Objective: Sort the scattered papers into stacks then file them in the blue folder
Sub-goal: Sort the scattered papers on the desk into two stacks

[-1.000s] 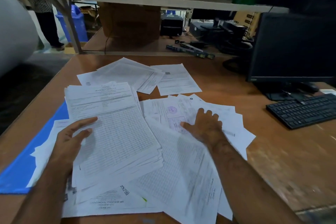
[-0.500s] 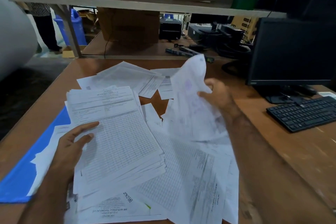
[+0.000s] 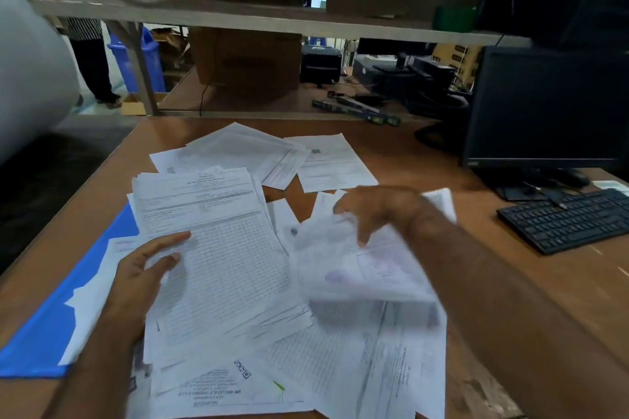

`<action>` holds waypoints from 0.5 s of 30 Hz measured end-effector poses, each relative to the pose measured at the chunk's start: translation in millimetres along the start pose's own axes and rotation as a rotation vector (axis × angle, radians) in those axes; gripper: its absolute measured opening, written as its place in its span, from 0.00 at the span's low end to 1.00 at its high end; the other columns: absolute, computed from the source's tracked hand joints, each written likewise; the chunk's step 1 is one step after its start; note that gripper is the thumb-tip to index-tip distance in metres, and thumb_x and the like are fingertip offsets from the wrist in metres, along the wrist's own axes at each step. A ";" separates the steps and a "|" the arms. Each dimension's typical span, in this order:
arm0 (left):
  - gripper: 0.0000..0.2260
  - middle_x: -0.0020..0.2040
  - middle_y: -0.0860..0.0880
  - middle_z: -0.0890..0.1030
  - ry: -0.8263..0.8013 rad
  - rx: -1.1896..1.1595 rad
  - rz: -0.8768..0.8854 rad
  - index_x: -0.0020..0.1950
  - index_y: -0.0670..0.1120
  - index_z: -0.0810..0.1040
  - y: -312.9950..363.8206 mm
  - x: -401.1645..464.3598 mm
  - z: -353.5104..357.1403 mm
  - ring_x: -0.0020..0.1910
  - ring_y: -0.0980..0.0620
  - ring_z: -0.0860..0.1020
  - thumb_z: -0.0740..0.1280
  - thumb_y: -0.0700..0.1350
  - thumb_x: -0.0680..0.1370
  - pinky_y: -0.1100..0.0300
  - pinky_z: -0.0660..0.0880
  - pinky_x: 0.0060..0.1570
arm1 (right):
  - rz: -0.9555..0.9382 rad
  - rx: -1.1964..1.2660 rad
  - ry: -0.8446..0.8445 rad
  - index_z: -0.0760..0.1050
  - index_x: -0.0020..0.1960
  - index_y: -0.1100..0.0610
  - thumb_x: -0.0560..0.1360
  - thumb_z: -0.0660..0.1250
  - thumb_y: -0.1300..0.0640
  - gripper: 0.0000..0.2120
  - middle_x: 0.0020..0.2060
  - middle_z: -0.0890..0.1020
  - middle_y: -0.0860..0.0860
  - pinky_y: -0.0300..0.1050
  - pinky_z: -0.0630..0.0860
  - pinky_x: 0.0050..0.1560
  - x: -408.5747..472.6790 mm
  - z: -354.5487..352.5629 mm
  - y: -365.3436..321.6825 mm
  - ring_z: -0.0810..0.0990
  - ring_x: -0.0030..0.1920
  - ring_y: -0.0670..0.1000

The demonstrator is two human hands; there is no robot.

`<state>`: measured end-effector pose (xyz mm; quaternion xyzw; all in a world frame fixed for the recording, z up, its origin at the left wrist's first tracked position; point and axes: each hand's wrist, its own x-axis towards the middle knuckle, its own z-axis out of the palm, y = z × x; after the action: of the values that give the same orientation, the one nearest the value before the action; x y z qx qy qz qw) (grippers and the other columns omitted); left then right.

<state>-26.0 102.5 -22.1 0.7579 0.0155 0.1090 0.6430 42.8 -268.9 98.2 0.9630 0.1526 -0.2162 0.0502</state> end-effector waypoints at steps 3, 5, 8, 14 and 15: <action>0.15 0.65 0.53 0.81 0.015 -0.011 -0.012 0.60 0.46 0.84 0.3 0.6 0.8 0.62 0.63 0.76 0.66 0.31 0.79 0.65 0.69 0.62 | -0.093 -0.181 0.302 0.75 0.65 0.45 0.70 0.76 0.59 0.26 0.67 0.76 0.49 0.70 0.56 0.73 21.4 47.3 -35.2 0.68 0.72 0.55; 0.15 0.63 0.54 0.81 0.015 -0.014 -0.017 0.61 0.45 0.84 0.6 1.1 1.3 0.59 0.68 0.76 0.66 0.31 0.79 0.69 0.70 0.58 | -0.070 -0.216 0.618 0.74 0.66 0.44 0.64 0.82 0.52 0.33 0.69 0.75 0.50 0.72 0.58 0.70 21.5 70.6 -57.5 0.70 0.72 0.56; 0.15 0.62 0.56 0.81 0.019 -0.021 -0.020 0.61 0.46 0.84 1.8 2.0 2.5 0.58 0.68 0.76 0.66 0.31 0.79 0.67 0.69 0.59 | 0.172 0.024 0.666 0.58 0.80 0.44 0.70 0.71 0.30 0.45 0.80 0.62 0.53 0.74 0.57 0.70 15.9 100.0 -78.7 0.63 0.78 0.59; 0.15 0.64 0.55 0.80 0.019 0.012 -0.018 0.62 0.46 0.84 -1.6 4.2 2.2 0.59 0.67 0.76 0.66 0.32 0.80 0.74 0.70 0.52 | 0.148 0.239 0.413 0.44 0.83 0.46 0.78 0.40 0.26 0.40 0.83 0.45 0.49 0.71 0.42 0.77 6.8 153.1 -98.7 0.43 0.83 0.56; 0.15 0.65 0.55 0.80 0.020 0.012 -0.016 0.61 0.46 0.84 -2.7 4.5 1.6 0.60 0.66 0.75 0.66 0.32 0.79 0.74 0.70 0.52 | 0.046 0.208 0.423 0.44 0.83 0.46 0.79 0.39 0.26 0.39 0.83 0.45 0.47 0.70 0.43 0.77 4.9 156.7 -96.9 0.43 0.83 0.53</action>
<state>-20.9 102.1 -24.3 0.7605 0.0285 0.1115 0.6390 -46.4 -201.2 -48.1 0.9901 0.1146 -0.0231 -0.0775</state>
